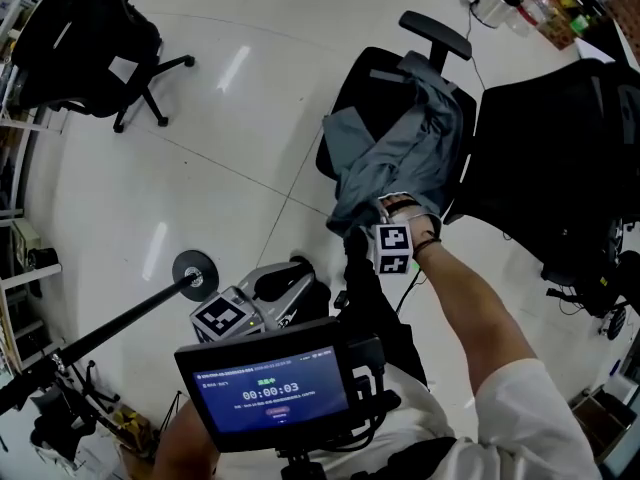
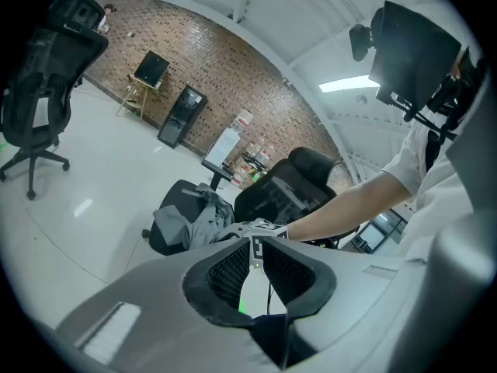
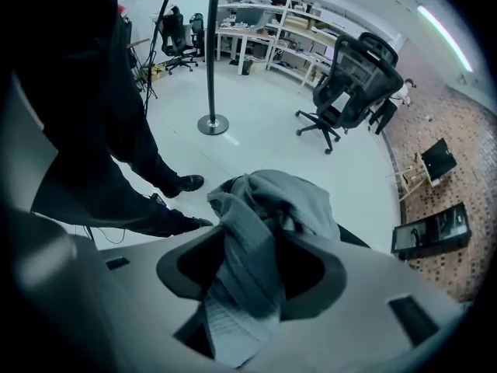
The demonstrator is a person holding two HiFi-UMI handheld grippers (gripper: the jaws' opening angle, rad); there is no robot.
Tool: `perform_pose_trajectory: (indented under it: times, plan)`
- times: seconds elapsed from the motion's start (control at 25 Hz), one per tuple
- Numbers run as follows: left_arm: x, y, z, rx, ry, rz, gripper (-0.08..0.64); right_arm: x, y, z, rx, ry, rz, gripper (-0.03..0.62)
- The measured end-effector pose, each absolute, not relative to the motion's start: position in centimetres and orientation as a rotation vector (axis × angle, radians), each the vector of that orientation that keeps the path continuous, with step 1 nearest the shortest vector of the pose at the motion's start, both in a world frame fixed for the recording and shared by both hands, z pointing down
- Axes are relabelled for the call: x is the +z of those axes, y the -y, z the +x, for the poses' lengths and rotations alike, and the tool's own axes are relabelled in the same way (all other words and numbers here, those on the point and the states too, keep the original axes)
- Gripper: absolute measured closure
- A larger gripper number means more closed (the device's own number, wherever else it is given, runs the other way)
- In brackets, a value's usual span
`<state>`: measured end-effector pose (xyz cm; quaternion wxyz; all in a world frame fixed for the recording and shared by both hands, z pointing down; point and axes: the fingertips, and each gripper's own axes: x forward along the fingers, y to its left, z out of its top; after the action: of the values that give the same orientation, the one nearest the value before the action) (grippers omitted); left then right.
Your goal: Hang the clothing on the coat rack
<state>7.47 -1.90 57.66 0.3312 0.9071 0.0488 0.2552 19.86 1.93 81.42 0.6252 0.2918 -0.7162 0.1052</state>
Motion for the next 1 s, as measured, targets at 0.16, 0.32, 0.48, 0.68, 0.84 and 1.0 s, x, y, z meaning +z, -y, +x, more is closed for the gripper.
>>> perform_pose_trajectory:
  times: [0.16,0.32,0.48,0.68,0.84,1.0]
  plan:
    - [57.3,1.8,8.3,0.659,-0.150,2.377,0.503,80.7,-2.2,19.6,0.199,1.652,0.707,0.427]
    - [57.3,1.5,8.6,0.663,-0.164,2.376,0.503,79.8,-2.2,19.6,0.181,1.659,0.749,0.535]
    - [57.1,1.3,9.0,0.651,-0.177,2.381,0.503,78.1,-1.9,20.3,0.212,1.683,0.855,0.557]
    - [56.5,1.1,9.9,0.619,-0.213,2.400,0.465,73.3,-1.9,21.8,0.312,1.742,1.074,0.558]
    - [57.4,0.0,11.1,0.653,-0.288,2.397,0.400,67.9,-1.8,23.5,0.411,1.798,1.297,0.558]
    - [59.6,-1.5,12.6,0.743,-0.360,2.423,0.340,62.1,-1.4,25.4,0.412,1.817,1.498,0.558]
